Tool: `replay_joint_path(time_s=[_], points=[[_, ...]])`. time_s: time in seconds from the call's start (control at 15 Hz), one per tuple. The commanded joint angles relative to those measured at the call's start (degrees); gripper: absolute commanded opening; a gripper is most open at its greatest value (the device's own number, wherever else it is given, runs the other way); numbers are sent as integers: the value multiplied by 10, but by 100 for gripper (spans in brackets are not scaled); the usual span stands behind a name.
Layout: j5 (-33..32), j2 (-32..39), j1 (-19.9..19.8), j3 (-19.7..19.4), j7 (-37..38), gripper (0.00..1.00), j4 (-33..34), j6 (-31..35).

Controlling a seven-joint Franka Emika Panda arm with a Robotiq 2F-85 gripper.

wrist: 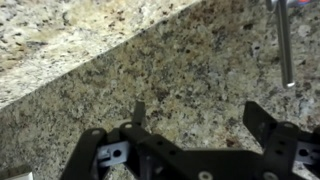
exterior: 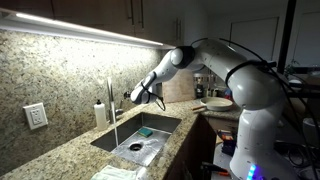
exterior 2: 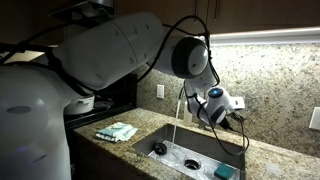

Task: Turn off of the water to the faucet

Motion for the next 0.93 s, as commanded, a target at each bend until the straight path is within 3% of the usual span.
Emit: replay_joint_path(time_s=[0.0, 0.87], points=[[-3, -1, 3, -5, 7, 100, 0, 0], [16, -10, 43, -57, 3, 100, -36, -8]])
